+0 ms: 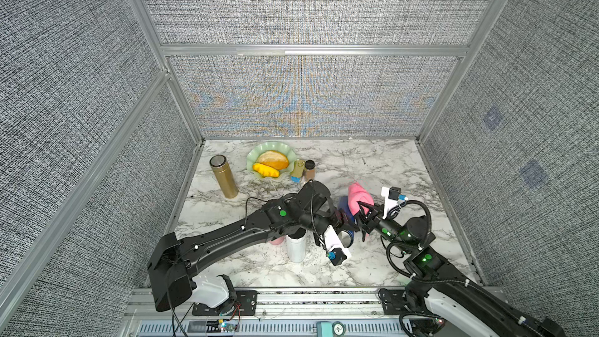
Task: Wipe the surface of the thermos
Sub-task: Wipe the dirt from the surface of the thermos.
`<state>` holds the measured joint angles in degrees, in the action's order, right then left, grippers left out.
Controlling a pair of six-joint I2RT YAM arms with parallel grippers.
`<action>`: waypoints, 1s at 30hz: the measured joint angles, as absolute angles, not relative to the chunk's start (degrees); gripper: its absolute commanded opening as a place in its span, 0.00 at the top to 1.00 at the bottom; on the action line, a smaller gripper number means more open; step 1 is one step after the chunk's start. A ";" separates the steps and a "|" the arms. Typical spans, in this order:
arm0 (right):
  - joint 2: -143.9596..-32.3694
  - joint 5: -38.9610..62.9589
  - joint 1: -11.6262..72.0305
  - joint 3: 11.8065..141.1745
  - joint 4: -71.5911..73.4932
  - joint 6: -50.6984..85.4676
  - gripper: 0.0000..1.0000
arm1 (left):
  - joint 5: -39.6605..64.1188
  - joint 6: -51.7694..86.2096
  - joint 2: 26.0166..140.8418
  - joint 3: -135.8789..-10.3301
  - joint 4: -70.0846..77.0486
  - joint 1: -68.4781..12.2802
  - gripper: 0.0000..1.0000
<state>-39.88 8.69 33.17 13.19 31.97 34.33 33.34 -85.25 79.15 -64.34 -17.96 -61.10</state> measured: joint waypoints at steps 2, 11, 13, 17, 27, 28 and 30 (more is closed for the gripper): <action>-41.63 6.76 30.94 11.75 31.79 34.50 1.00 | 33.30 -82.02 77.25 -61.43 -13.37 -61.10 1.00; -36.99 3.57 29.30 12.78 29.34 34.30 1.00 | 24.34 -51.66 74.96 -57.23 20.71 -61.04 1.00; -36.21 4.47 29.85 12.78 29.12 34.33 1.00 | 20.69 -43.46 75.72 -59.18 26.65 -61.08 1.00; -35.00 5.02 32.45 12.78 27.86 34.54 1.00 | 11.57 -25.74 76.55 -60.95 35.03 -61.30 0.99; -36.71 1.08 42.17 20.05 26.09 31.94 1.00 | -5.21 9.10 84.05 -78.63 15.92 -62.00 1.00; -37.34 0.34 43.31 21.17 26.11 31.35 1.00 | -6.92 12.08 85.14 -81.10 12.99 -62.00 1.00; -38.54 -0.78 44.88 22.70 26.35 30.81 1.00 | -10.17 16.93 86.15 -83.02 8.56 -62.19 1.00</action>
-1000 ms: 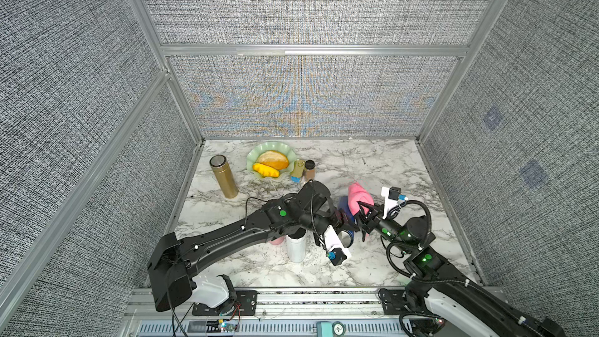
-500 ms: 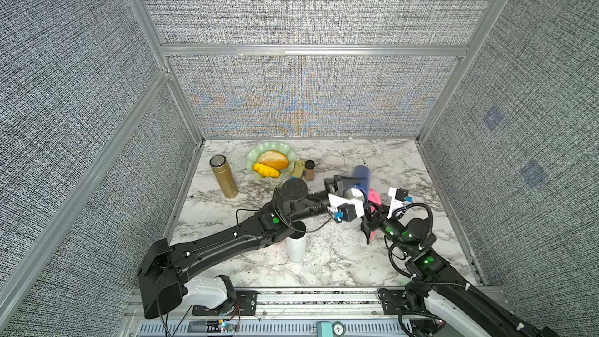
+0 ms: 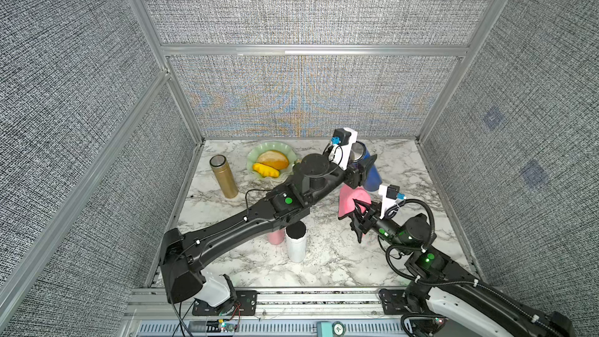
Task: Wipe the surface of the thermos
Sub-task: Wipe the dirt from the surface of the thermos.
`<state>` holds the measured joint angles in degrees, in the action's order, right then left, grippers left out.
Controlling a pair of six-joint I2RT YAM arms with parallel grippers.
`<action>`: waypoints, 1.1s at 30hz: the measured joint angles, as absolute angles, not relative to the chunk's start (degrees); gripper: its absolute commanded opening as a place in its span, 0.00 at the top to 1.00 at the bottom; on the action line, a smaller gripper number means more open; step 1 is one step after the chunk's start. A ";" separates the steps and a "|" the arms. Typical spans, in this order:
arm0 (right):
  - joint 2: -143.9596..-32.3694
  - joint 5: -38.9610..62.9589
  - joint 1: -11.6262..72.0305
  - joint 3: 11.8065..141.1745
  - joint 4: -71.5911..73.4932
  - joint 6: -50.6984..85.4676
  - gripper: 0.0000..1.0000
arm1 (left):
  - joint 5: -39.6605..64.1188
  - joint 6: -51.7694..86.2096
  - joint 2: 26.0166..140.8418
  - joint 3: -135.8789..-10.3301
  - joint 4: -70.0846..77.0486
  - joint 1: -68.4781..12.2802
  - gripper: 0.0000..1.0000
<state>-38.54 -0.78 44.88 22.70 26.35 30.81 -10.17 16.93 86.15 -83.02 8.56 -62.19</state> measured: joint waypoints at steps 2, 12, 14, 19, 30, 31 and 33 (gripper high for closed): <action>-39.55 -2.48 45.47 23.75 26.35 30.35 1.00 | -13.76 20.95 86.48 -83.11 4.45 -62.92 1.00; -43.72 -13.26 45.93 19.14 26.87 28.71 1.00 | -35.24 32.18 86.30 -83.94 -6.52 -69.34 1.00; -43.55 -14.59 45.93 16.97 27.33 28.34 1.00 | -37.47 31.99 85.38 -84.03 -7.90 -69.60 1.00; -42.59 -14.50 47.90 17.67 28.05 26.24 1.00 | -43.92 28.64 84.62 -81.06 -5.82 -69.84 1.00; -48.86 -15.53 52.47 25.71 31.92 22.61 1.00 | -47.62 30.68 93.06 -88.03 -9.15 -70.02 1.00; -48.86 -17.15 52.47 23.57 32.53 22.61 1.00 | -47.99 31.18 93.10 -88.29 -9.69 -70.06 1.00; -48.66 -20.40 52.47 19.00 33.23 22.63 1.00 | -48.49 31.79 92.99 -88.58 -10.24 -70.08 1.00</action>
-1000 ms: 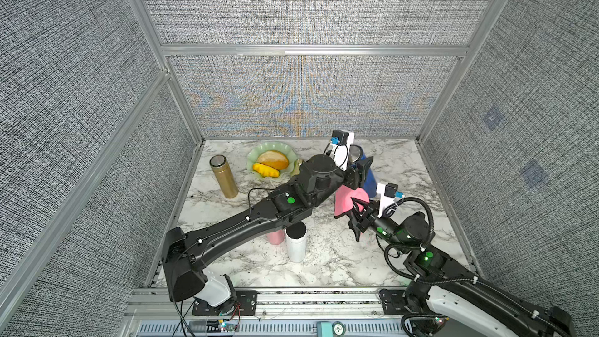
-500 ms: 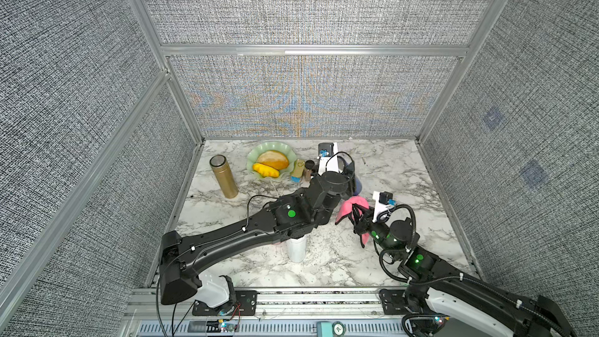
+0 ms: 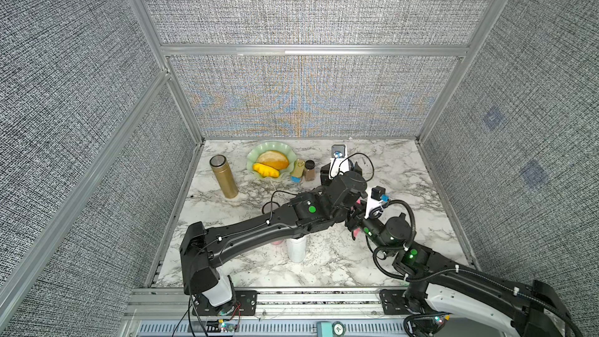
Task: Wipe the surface of the thermos
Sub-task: Wipe the dirt from the surface of the thermos.
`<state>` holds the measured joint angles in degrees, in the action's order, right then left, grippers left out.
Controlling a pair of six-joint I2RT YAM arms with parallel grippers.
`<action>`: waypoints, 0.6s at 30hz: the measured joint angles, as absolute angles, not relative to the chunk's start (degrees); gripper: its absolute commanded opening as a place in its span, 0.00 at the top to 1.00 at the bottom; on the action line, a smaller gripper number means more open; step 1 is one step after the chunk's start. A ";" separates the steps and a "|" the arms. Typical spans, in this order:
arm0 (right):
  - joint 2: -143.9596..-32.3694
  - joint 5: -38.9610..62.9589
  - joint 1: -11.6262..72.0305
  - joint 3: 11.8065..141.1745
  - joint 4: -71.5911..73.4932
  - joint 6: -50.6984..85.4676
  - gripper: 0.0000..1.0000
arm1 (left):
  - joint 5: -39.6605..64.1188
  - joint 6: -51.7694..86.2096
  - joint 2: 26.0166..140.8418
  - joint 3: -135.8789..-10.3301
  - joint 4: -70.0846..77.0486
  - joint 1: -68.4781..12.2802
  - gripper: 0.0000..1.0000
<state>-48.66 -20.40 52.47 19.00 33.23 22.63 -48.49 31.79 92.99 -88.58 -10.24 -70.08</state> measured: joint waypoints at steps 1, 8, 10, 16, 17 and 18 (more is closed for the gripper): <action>-48.23 -22.00 52.45 16.95 32.93 22.65 1.00 | -48.66 32.01 92.90 -88.60 -10.41 -70.11 1.00; -45.45 -24.27 52.90 22.20 32.03 21.17 1.00 | -49.19 33.45 93.19 -89.47 -11.79 -70.15 1.00; -45.91 -23.20 53.15 26.85 31.51 20.05 1.00 | -49.80 33.85 93.62 -90.11 -11.77 -70.11 1.00; -48.47 -23.38 53.21 24.80 35.11 18.98 1.00 | -50.39 34.72 94.48 -92.23 -12.36 -70.02 1.00; -49.63 -24.34 53.21 21.69 37.06 19.00 1.00 | -49.71 34.98 94.48 -92.31 -12.56 -70.04 1.00; -51.20 -25.74 53.21 17.61 39.55 18.98 1.00 | -49.52 35.55 94.50 -92.42 -12.71 -70.13 1.00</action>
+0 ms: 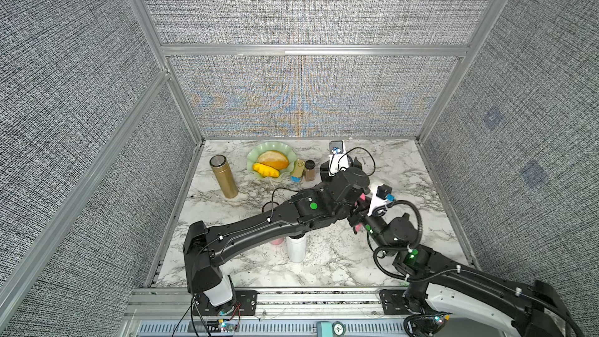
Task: Wipe the surface of the thermos
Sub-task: Wipe the dirt from the surface of the thermos.
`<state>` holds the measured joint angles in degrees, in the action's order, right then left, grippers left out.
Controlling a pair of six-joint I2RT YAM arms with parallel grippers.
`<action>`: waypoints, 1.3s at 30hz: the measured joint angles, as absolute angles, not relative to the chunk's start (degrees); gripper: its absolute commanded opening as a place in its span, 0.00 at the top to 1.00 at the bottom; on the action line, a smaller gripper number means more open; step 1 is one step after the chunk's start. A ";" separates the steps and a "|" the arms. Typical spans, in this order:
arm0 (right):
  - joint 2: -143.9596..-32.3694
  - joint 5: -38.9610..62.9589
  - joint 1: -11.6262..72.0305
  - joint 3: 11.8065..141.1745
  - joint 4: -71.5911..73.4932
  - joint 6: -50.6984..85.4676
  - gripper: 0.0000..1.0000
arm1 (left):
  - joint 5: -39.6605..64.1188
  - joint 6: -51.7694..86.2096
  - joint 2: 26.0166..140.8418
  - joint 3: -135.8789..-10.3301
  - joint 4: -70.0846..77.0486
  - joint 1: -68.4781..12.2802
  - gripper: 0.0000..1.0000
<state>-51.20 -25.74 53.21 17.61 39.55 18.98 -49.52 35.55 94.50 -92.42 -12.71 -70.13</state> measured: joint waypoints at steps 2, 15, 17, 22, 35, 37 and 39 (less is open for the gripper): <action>-52.95 -27.49 53.19 11.27 40.49 18.59 1.00 | -49.56 36.84 94.91 -93.06 -13.87 -70.30 1.00; -45.56 -23.99 53.47 23.73 41.06 14.24 1.00 | -49.43 44.01 101.38 -104.75 -25.78 -70.06 1.00; -47.00 -26.33 53.39 19.35 42.92 14.31 1.00 | -48.90 45.30 102.69 -106.98 -28.56 -70.06 1.00; -48.80 -31.46 53.17 10.87 43.00 14.92 1.00 | -47.57 48.60 105.06 -111.24 -34.00 -70.15 1.00; -54.46 -25.41 53.39 22.94 46.92 15.33 1.00 | -49.56 54.41 108.84 -119.11 -41.93 -69.71 1.00; -58.43 -27.09 53.21 18.74 49.01 15.77 1.00 | -48.53 55.77 109.91 -119.68 -43.86 -69.78 1.00; -60.45 -28.58 53.21 15.66 49.80 15.77 1.00 | -47.94 56.82 110.59 -119.98 -45.36 -69.97 1.00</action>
